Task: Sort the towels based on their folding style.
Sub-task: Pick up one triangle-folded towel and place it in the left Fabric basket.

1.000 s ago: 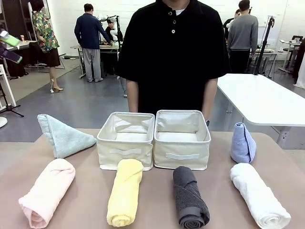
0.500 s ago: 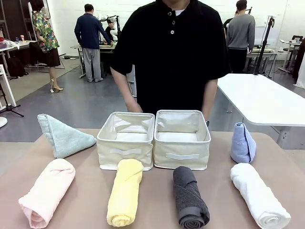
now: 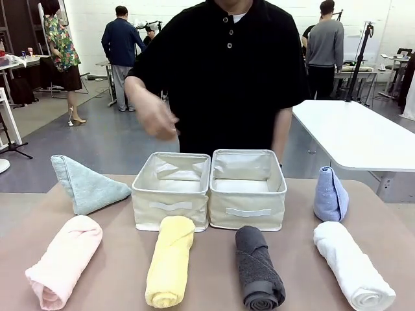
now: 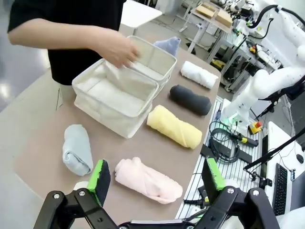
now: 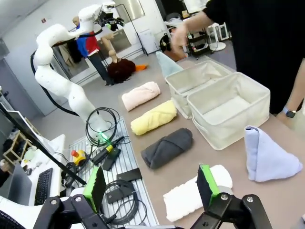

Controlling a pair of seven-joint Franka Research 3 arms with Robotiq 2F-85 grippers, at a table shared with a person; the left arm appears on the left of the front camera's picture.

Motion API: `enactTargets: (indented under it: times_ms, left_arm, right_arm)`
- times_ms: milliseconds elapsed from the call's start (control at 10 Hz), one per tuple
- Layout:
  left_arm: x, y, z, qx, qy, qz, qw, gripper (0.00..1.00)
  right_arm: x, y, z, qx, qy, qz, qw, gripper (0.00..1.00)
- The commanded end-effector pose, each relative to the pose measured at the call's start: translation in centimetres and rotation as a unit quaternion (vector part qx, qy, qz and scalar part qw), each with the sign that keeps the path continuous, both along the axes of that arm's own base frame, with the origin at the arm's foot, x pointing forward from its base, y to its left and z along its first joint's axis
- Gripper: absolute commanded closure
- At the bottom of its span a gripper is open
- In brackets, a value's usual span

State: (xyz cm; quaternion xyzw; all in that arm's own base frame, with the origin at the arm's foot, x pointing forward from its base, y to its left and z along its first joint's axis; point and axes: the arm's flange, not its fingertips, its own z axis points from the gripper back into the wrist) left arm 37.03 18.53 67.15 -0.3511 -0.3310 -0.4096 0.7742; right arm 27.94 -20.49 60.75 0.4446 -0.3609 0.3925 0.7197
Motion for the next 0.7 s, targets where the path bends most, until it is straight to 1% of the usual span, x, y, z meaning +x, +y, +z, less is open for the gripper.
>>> enactTargets:
  times_ms: [0,600]
  left_arm:
    - [0.1,0.04,-0.06,-0.014,0.0,-0.001,1.0,0.0]
    - [0.1,0.04,-0.06,-0.014,0.0,-0.001,1.0,0.0]
  right_arm:
    - [0.15,-0.13,-0.3,0.008,0.001,0.005,1.0,0.0]
    - [0.15,-0.13,-0.3,0.008,0.001,0.005,1.0,0.0]
